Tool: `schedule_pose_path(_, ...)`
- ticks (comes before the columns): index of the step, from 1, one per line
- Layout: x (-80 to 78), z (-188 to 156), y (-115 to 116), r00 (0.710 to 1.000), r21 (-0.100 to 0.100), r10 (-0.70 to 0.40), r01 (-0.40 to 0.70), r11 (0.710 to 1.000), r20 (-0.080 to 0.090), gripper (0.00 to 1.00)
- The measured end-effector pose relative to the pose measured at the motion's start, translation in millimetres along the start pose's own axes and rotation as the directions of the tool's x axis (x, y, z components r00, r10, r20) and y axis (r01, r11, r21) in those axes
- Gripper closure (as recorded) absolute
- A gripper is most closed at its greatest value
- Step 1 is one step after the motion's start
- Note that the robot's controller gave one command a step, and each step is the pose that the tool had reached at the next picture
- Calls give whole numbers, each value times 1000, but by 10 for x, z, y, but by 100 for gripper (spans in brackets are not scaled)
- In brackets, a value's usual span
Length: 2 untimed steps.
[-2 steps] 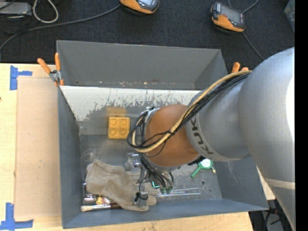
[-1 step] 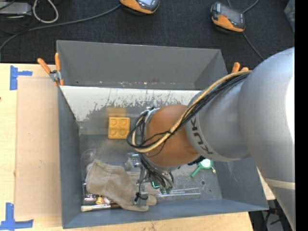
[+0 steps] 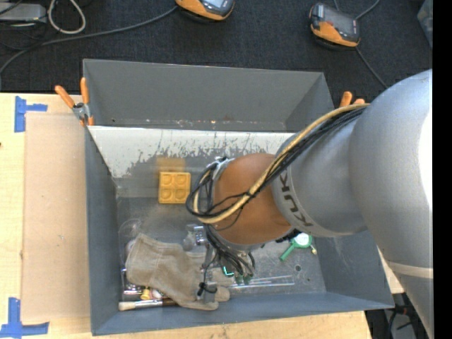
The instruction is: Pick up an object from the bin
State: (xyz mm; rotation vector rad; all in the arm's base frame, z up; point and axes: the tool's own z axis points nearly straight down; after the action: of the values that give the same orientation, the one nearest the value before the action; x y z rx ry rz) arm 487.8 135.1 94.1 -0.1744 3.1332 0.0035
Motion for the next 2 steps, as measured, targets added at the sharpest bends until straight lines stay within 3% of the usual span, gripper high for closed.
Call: schedule_pose_path(2, 0, 0, 1, 1000, 0, 2, -2, 1000, 0, 0)
